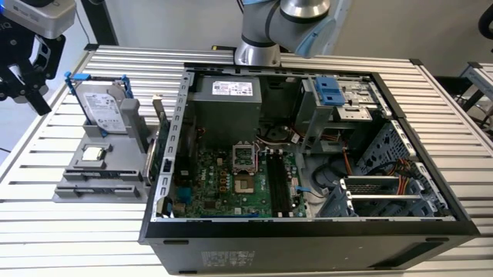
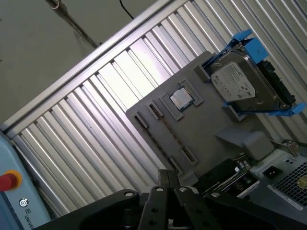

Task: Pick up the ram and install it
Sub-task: 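Pick up the ram and move it above insertion slot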

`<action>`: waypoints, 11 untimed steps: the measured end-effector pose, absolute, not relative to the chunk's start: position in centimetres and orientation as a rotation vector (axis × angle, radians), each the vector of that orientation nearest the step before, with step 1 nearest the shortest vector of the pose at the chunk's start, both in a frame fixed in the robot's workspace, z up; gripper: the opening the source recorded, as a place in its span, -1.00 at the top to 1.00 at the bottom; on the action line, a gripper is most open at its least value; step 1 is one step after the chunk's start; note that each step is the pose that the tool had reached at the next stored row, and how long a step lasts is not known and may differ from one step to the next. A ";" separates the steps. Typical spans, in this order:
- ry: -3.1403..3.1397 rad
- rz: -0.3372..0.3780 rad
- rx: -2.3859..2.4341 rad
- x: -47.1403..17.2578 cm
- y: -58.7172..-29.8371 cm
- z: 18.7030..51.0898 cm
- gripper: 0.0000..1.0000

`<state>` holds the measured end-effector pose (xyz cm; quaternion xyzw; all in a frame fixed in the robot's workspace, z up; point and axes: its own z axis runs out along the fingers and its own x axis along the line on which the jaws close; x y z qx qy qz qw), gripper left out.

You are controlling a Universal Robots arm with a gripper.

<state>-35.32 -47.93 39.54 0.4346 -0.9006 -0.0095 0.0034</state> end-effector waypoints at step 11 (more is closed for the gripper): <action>-2.814 -0.030 1.382 -35.3 -47.9 39.5 1.00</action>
